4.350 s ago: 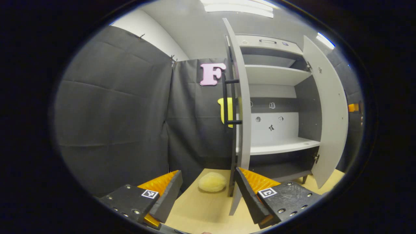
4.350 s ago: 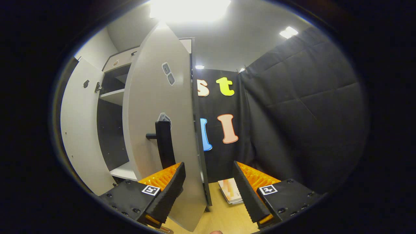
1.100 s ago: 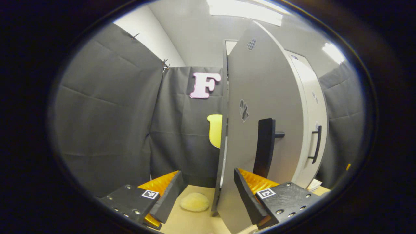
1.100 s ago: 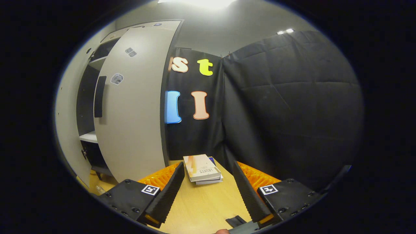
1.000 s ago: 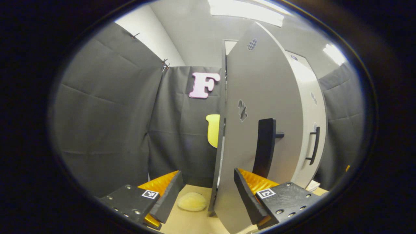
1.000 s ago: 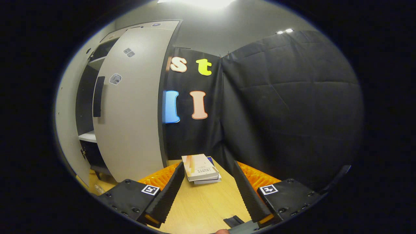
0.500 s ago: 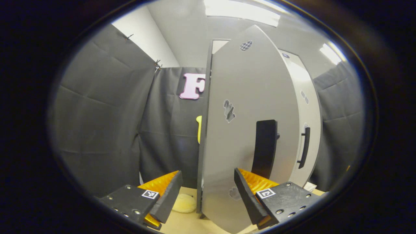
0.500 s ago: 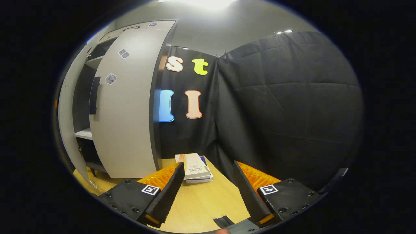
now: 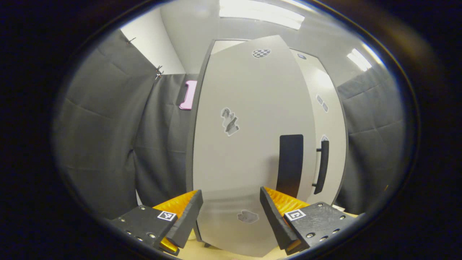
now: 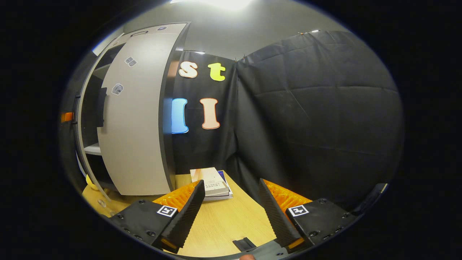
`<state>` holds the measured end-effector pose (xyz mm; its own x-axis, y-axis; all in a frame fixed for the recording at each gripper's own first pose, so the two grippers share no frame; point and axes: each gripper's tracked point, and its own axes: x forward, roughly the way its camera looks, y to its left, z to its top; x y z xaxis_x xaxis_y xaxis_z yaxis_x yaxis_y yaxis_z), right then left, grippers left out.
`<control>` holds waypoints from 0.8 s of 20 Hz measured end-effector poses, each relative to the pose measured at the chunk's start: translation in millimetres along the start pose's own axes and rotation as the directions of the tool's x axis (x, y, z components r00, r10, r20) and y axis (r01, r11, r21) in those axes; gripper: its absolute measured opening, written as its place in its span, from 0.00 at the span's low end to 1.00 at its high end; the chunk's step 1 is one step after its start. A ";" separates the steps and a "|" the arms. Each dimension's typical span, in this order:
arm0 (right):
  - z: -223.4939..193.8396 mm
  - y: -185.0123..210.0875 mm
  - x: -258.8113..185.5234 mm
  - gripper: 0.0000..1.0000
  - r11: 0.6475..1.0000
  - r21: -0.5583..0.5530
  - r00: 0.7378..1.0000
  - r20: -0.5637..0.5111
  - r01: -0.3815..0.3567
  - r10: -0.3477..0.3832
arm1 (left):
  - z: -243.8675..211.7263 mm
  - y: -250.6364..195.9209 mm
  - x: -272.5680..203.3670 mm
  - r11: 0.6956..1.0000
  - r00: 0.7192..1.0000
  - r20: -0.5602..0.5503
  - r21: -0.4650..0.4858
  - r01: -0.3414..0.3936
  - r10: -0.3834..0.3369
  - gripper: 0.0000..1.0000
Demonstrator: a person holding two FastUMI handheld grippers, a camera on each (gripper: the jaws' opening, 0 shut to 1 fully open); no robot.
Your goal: Grasp the bottle in the cabinet with the left hand and place it on the coaster, then close the right door with the right hand and the left door with the left hand.
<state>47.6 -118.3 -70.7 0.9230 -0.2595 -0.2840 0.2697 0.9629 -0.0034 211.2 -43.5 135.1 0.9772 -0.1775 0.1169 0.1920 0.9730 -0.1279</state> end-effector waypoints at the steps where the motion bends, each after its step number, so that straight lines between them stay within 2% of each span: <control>1: -2.4 0.7 -4.0 0.95 1.000 -0.001 1.000 -0.003 -0.007 0.007 | -0.2 -3.1 -1.1 1.000 1.000 0.002 0.008 -0.002 0.002 0.93; 3: -2.4 4.8 -6.1 0.92 1.000 -0.005 1.000 -0.002 -0.026 0.026 | 0.5 -5.8 -7.2 1.000 1.000 0.010 0.026 -0.007 0.007 0.93; 5: 0.8 10.1 -7.3 0.95 0.999 -0.009 0.999 0.007 -0.051 0.051 | 3.5 -7.2 -12.3 0.999 1.000 0.017 0.044 -0.013 0.013 0.93; 6: 3.3 13.2 -8.0 0.92 0.998 -0.009 0.998 0.014 -0.067 0.067 | 4.1 -8.1 -13.3 0.999 1.000 0.019 0.048 -0.015 0.014 0.93; 9: 14.0 21.3 -12.5 0.92 0.993 -0.008 0.992 0.039 -0.118 0.119 | 8.2 -7.6 -20.7 0.998 0.999 0.024 0.060 -0.031 0.030 0.93; 11: 22.2 25.9 -14.6 0.95 0.988 -0.010 0.986 0.053 -0.155 0.156 | 8.5 -8.8 -24.3 0.996 0.999 0.019 0.074 -0.047 0.046 0.93; 15: 36.3 35.5 -18.1 0.92 0.971 -0.022 0.968 0.078 -0.238 0.239 | 9.7 -6.8 -23.1 0.988 0.996 0.004 0.127 -0.089 0.090 0.92; 16: 39.7 37.8 -19.2 0.95 0.966 -0.021 0.962 0.084 -0.258 0.258 | 10.4 -6.0 -23.9 0.985 0.995 0.000 0.139 -0.099 0.100 0.92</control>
<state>51.0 -79.8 -27.3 0.9810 -0.0070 -0.1939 0.0170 0.9986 0.0499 185.8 -43.6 143.3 0.9915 -0.0793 0.1036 0.0798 0.9968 -0.0008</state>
